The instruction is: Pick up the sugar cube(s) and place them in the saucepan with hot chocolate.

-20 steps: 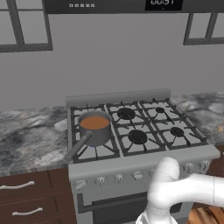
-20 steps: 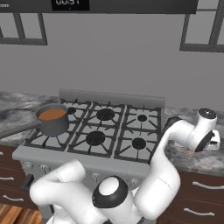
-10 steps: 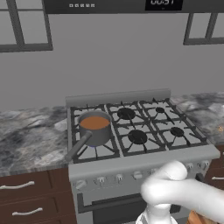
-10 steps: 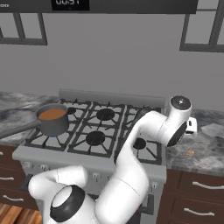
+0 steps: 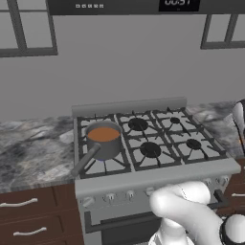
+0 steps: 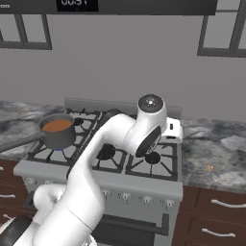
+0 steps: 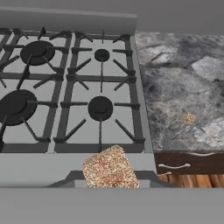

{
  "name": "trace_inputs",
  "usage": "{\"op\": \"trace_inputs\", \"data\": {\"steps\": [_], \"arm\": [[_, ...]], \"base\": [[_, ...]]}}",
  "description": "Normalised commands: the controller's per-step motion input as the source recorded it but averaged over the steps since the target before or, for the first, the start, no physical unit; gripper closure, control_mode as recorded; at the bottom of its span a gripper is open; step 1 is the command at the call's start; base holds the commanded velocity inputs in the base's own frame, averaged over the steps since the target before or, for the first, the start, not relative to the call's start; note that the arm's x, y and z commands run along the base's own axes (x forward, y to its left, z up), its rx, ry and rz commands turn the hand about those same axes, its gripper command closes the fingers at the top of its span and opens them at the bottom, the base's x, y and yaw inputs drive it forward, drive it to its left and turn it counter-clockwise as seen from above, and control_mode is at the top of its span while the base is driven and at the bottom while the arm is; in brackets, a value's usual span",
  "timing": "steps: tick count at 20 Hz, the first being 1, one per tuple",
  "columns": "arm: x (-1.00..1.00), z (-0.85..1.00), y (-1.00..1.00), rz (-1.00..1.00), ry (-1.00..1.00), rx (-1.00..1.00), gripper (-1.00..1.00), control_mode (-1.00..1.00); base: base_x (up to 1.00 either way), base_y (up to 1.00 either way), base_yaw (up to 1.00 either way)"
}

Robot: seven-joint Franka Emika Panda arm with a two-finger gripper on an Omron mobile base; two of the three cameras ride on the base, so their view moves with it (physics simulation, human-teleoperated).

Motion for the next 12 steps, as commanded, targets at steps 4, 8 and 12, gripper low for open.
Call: {"op": "trace_inputs", "data": {"steps": [4, 8, 12], "arm": [[-0.33, 0.43, 1.0, 0.06, -0.05, -0.03, 1.0, -1.0], [-0.2, 0.42, 1.0, 0.08, -0.04, -0.04, 1.0, -1.0], [-0.11, 0.39, 1.0, 0.09, -0.02, -0.03, 1.0, -1.0]], "base": [[0.0, 0.0, 0.0], [0.0, 0.0, 0.0], [0.0, 0.0, 0.0]]}}
